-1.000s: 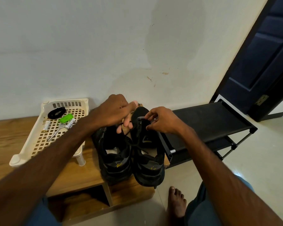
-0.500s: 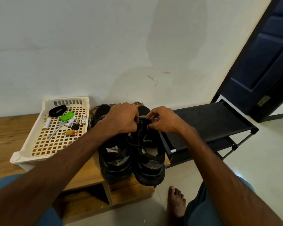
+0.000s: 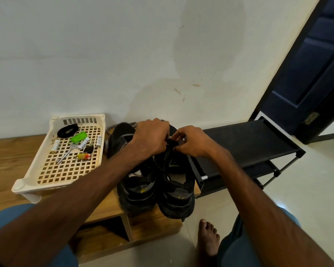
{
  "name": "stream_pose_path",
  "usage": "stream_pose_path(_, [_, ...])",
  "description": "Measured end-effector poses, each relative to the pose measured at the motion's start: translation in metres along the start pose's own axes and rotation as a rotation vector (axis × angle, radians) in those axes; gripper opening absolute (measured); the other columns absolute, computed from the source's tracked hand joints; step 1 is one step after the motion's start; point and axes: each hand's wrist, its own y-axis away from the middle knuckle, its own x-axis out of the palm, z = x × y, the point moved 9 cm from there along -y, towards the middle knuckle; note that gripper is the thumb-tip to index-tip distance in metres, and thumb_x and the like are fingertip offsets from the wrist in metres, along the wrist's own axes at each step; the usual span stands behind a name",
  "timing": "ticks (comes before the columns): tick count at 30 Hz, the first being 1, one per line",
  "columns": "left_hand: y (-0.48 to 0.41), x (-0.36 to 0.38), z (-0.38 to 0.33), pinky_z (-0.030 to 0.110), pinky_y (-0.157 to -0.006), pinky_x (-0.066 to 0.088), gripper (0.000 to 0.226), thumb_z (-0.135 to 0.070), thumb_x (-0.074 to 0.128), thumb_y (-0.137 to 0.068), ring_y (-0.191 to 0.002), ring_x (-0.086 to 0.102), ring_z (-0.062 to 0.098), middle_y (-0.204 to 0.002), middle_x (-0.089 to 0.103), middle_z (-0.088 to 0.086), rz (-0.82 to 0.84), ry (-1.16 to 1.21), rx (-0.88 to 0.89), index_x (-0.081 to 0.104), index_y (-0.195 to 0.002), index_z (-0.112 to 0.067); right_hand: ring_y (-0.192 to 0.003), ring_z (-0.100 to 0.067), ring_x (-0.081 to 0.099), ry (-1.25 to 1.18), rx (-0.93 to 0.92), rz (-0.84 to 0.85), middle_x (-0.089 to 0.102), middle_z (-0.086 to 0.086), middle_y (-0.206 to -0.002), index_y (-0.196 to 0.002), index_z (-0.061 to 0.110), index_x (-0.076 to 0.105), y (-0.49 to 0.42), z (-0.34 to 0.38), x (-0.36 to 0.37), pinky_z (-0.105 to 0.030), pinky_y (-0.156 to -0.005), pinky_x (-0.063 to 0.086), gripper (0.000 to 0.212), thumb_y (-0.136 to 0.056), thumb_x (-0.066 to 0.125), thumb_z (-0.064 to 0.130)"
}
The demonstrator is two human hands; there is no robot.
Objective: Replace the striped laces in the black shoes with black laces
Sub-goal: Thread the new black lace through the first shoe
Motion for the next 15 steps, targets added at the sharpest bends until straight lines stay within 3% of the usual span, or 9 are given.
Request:
stream_pose_path(5, [-0.0024,0.0007,-0.0044,0.034,-0.075,0.056,0.011,-0.024,0.077,-0.084,-0.086,0.069,0.024,-0.095,0.071,0.002,0.041,0.013,0.005,0.076,-0.094,-0.027,-0.108,-0.014,0.063,-0.011,0.008,0.004,0.068,-0.006,-0.128,-0.129,0.013,0.066,0.0022,0.0008,-0.0002,-0.019,-0.080,0.051,0.041,-0.090,0.076,0.009])
stream_pose_path(8, [-0.0037,0.0022,-0.0043,0.032,-0.070,0.051,0.016,-0.022,0.076,-0.082,-0.084,0.067,0.022,-0.091,0.067,-0.002,0.077,0.004,0.023,0.072,-0.097,-0.028,-0.110,-0.016,0.064,-0.009,0.010,0.003,0.068,-0.006,-0.127,-0.129,0.012,0.066,0.0033,0.0021,-0.0007,-0.024,-0.085,0.054,0.041,-0.089,0.076,0.009])
stream_pose_path(12, [-0.0056,0.0037,-0.0113,0.034,-0.068,0.045,0.036,-0.040,0.077,-0.074,-0.073,0.056,0.020,-0.077,0.051,-0.004,0.099,-0.110,0.055,0.063,-0.103,-0.023,-0.103,-0.016,0.065,0.014,0.012,-0.006,0.069,-0.007,-0.125,-0.128,0.011,0.066,0.0038,0.0055,-0.0016,-0.023,-0.081,0.054,0.040,-0.089,0.075,0.009])
stream_pose_path(15, [-0.0073,0.0086,-0.0061,0.034,-0.072,0.046,0.043,-0.045,0.069,-0.074,-0.078,0.060,0.024,-0.081,0.058,-0.002,0.132,-0.045,0.017,0.058,-0.105,-0.017,-0.104,-0.018,0.066,0.034,0.015,-0.008,0.069,-0.007,-0.124,-0.128,0.011,0.067,0.0042,0.0056,-0.0014,-0.023,-0.080,0.054,0.040,-0.089,0.074,0.007])
